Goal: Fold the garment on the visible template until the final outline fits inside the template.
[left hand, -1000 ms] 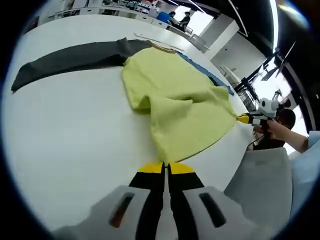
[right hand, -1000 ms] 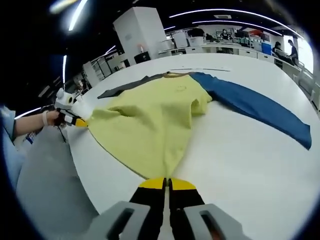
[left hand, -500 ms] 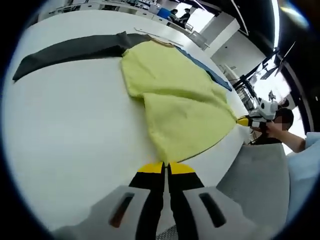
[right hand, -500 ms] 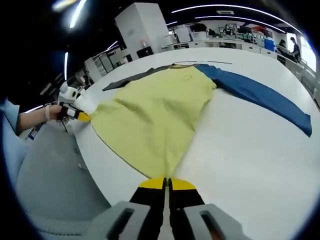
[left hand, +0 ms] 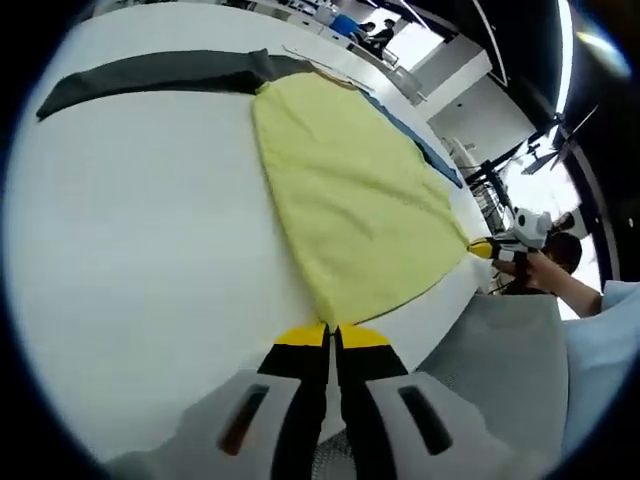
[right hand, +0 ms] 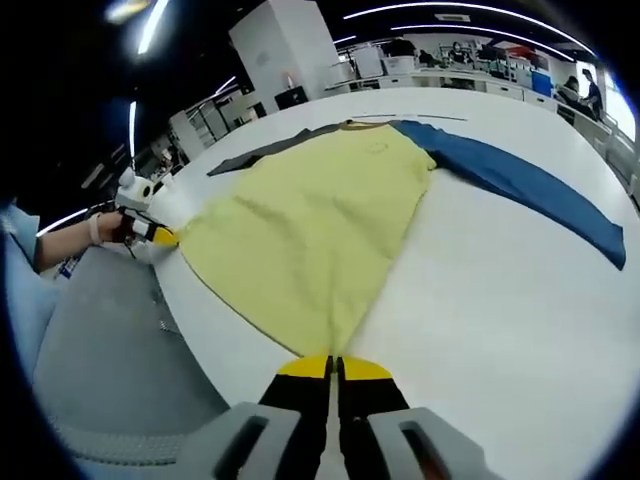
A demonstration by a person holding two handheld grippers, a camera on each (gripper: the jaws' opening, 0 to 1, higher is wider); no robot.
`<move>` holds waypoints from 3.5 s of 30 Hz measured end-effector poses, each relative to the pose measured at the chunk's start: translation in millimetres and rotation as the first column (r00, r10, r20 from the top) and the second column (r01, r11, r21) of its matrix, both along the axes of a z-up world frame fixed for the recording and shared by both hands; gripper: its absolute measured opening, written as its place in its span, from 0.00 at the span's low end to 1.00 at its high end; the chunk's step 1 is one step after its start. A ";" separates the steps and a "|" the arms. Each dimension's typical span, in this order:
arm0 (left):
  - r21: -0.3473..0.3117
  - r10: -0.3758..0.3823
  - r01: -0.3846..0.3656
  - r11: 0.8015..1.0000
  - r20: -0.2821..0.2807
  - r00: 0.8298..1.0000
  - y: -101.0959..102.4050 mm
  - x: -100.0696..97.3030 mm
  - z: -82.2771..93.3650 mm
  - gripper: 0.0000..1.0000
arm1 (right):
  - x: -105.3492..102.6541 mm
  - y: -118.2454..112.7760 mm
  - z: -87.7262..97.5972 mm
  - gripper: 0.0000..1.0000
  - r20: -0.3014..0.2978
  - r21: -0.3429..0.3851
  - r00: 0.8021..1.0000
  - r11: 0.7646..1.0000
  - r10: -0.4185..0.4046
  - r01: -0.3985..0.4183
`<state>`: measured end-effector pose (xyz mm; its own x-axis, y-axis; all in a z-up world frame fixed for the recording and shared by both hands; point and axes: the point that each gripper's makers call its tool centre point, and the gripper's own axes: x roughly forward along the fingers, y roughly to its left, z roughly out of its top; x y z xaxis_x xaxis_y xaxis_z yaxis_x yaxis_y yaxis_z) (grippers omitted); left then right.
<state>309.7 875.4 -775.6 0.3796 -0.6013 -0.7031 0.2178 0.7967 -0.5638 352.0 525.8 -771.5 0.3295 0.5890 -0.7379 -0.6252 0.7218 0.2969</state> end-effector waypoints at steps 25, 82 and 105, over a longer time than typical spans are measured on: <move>-0.038 0.005 -0.006 0.999 -0.015 1.000 -2.9 -3.5 1.4 0.00 | -2.9 -5.1 -2.0 0.00 -0.015 -0.005 1.000 1.000 -0.017 0.017; -0.116 0.219 -0.185 0.976 0.479 0.850 34.2 58.5 78.4 0.99 | 177.0 -204.0 30.1 0.43 0.174 0.086 0.677 0.696 -0.715 0.713; -0.113 0.213 -0.183 0.977 0.415 0.884 33.2 54.1 61.2 0.89 | 199.1 -219.2 33.7 0.00 0.101 0.172 0.549 0.558 -0.830 0.812</move>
